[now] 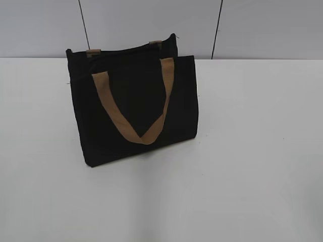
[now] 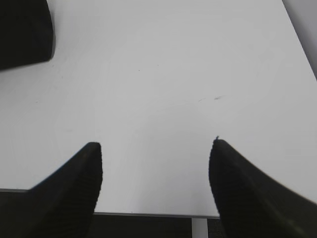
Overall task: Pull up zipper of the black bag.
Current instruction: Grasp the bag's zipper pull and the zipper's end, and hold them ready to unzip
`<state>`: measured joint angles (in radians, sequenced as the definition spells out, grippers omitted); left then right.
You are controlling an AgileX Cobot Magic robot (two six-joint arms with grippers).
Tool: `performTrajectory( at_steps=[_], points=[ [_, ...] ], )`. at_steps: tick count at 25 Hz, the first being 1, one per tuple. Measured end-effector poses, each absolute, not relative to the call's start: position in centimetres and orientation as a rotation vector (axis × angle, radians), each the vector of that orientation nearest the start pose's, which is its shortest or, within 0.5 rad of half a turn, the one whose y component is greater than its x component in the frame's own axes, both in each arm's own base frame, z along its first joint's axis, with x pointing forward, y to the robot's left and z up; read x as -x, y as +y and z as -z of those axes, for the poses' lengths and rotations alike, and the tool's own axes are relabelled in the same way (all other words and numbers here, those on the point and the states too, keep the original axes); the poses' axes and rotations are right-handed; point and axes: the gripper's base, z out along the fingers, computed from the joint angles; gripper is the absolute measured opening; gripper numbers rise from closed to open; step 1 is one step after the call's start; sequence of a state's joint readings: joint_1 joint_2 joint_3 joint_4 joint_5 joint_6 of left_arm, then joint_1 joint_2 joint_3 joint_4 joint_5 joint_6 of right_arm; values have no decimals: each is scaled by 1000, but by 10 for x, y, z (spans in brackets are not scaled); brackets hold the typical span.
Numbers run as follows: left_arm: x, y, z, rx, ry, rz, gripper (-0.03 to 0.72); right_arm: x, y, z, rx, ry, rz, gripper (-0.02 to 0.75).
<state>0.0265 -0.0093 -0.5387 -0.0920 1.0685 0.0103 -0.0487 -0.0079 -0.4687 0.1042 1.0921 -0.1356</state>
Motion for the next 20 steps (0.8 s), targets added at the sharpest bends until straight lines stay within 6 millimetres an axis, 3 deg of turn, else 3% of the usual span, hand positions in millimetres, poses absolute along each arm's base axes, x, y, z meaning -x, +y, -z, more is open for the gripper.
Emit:
performTrajectory(
  at_steps=[20],
  points=[
    [11, -8, -287, 9, 2002, 86, 286, 4, 9, -266, 96, 2092, -15, 514]
  ],
)
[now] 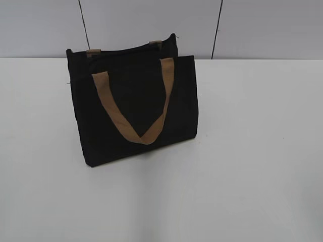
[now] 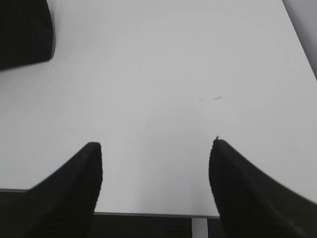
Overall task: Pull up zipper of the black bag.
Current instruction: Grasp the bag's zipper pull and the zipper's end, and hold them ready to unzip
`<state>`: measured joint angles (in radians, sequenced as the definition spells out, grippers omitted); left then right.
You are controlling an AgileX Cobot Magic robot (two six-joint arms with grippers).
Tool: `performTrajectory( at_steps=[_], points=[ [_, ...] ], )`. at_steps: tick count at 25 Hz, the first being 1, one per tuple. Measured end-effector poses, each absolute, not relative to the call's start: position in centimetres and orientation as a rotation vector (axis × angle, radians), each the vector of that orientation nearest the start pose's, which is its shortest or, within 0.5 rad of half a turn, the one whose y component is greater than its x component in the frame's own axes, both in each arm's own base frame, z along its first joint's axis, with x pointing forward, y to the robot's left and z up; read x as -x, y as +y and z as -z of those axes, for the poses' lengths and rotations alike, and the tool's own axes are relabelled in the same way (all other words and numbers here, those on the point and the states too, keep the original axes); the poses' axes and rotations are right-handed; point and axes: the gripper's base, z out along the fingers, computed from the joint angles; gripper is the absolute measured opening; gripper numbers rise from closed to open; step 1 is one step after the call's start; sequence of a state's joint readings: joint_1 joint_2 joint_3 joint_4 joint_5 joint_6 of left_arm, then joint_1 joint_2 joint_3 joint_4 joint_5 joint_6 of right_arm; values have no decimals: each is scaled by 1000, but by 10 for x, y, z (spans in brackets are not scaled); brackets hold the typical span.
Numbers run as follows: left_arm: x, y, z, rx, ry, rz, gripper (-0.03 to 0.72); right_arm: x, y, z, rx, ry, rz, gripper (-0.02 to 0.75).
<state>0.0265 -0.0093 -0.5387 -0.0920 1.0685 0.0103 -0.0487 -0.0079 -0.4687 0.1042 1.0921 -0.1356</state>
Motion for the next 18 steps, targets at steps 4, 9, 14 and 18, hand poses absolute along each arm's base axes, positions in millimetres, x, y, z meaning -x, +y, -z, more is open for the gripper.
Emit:
performTrajectory(
  at_steps=[4, 9, 14, 18],
  points=[
    [11, -8, -287, 9, 2002, 86, 286, 4, 9, -266, 96, 2092, -15, 514],
    [11, -8, -287, 9, 2002, 86, 265, 4, 9, -266, 96, 2092, -15, 514],
    [11, -8, -287, 9, 2002, 86, 243, 4, 9, -266, 96, 2092, -15, 514],
    [11, -8, -287, 9, 2002, 86, 242, 4, 9, -266, 96, 2092, -15, 514]
  ],
)
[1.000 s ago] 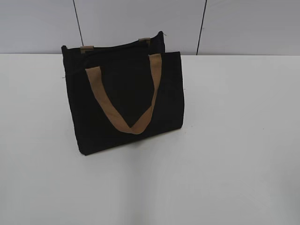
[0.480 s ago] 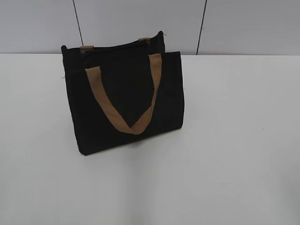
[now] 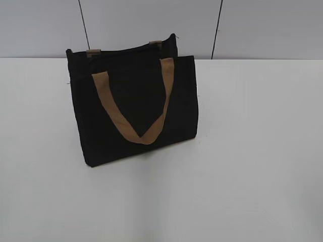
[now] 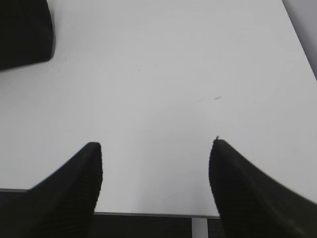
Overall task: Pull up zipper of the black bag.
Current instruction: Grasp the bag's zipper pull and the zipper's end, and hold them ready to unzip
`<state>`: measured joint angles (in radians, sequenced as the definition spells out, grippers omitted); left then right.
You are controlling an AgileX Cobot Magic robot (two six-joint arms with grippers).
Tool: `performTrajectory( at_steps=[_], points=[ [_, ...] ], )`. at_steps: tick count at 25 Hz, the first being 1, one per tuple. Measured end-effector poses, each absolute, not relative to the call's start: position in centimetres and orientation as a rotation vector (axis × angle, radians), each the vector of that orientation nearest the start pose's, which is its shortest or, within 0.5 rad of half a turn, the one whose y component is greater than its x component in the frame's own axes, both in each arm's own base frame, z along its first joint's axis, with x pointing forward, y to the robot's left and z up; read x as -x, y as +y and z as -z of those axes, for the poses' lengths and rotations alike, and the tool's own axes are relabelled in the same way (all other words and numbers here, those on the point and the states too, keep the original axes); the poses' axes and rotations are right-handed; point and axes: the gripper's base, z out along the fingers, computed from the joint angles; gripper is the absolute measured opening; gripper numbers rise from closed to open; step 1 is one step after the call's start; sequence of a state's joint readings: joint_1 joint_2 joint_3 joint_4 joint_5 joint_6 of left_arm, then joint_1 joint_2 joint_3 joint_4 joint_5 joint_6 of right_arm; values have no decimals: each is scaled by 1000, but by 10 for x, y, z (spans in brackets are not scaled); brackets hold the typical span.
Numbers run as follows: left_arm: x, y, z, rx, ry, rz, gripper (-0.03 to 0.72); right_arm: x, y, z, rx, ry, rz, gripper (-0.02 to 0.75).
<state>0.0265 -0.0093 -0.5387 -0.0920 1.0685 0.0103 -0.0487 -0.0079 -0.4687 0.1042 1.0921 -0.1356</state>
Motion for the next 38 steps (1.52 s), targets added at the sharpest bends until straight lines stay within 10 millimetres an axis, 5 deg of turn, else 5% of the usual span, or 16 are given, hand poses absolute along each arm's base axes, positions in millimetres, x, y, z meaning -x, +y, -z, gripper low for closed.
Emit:
performTrajectory(
  at_steps=[10, 16, 24, 29, 38],
  points=[
    [12, -12, -288, 5, 1997, 147, 249, 4, 9, -266, 96, 2092, -15, 514],
    [2, -11, -292, 11, 2031, 149, 431, 4, 9, -266, 96, 2092, -15, 514],
    [-84, -9, -298, 2, 2268, 140, 463, 4, 9, -266, 96, 2092, -15, 514],
    [-141, -8, -293, -71, 2207, 119, 435, 4, 9, -266, 96, 2092, -15, 514],
    [-213, -12, -256, -256, 2193, 105, 426, -8, 8, -284, 137, 2151, -1, 514]
  ],
)
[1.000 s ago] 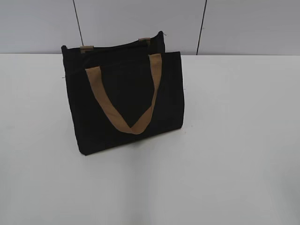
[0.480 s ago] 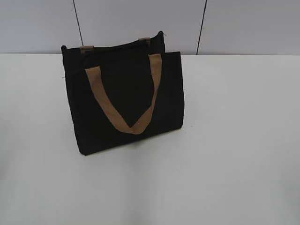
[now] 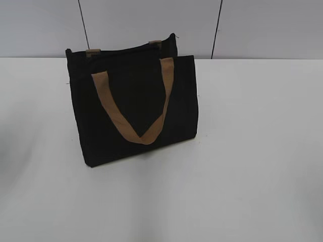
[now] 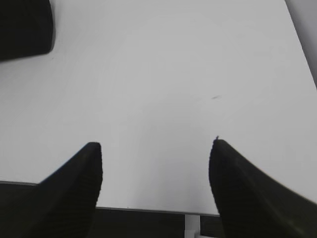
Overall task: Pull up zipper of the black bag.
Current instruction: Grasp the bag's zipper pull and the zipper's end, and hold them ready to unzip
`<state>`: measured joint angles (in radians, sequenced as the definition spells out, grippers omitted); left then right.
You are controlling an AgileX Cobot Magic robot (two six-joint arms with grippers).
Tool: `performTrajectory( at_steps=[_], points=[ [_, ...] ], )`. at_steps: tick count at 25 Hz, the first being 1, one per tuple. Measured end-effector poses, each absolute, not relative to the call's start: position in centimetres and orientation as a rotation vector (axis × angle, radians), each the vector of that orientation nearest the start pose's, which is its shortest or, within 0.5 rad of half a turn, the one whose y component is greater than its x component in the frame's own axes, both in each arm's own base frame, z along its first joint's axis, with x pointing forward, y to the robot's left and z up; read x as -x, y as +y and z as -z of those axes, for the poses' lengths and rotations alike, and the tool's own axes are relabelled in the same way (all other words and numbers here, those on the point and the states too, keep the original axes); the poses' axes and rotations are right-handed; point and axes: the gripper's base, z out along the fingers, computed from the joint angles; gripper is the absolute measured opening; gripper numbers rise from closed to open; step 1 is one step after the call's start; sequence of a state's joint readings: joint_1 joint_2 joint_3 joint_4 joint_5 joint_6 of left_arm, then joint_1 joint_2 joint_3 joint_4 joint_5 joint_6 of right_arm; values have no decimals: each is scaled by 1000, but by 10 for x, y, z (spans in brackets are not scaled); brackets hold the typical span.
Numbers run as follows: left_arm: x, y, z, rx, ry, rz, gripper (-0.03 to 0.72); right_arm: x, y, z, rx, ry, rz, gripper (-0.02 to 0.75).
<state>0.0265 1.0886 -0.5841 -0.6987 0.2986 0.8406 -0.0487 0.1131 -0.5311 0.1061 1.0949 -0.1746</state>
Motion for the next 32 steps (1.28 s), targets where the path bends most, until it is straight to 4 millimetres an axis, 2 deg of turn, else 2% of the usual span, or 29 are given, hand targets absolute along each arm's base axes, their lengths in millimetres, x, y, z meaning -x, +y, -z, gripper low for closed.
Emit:
performTrajectory(
  at_steps=[3, 7, 8, 14, 20, 23, 28, 32],
  points=[
    [-226, -19, -242, -387, 2183, 156, 426, -25, 8, -299, 156, 2213, -15, 514],
    [-246, -33, -217, -532, 2120, 437, 426, -49, 14, -318, 233, 2239, -85, 514],
    [-252, -34, -210, -524, 2107, 485, 426, -53, 16, -322, 238, 2241, -114, 514],
    [-284, -32, -176, -671, 2081, 480, 424, -84, 19, -351, 283, 2260, -175, 514],
    [-310, -34, -162, -818, 2006, 474, 398, -126, 21, -379, 352, 2277, -211, 481],
    [-316, -36, -153, -875, 1975, 492, 395, -151, 23, -380, 381, 2313, -257, 471],
    [-317, -38, -137, -968, 1939, 504, 395, -177, 28, -384, 431, 2330, -300, 470],
    [-318, -41, -134, -1018, 1886, 523, 395, -201, 44, -385, 505, 2357, -361, 469]
  ],
)
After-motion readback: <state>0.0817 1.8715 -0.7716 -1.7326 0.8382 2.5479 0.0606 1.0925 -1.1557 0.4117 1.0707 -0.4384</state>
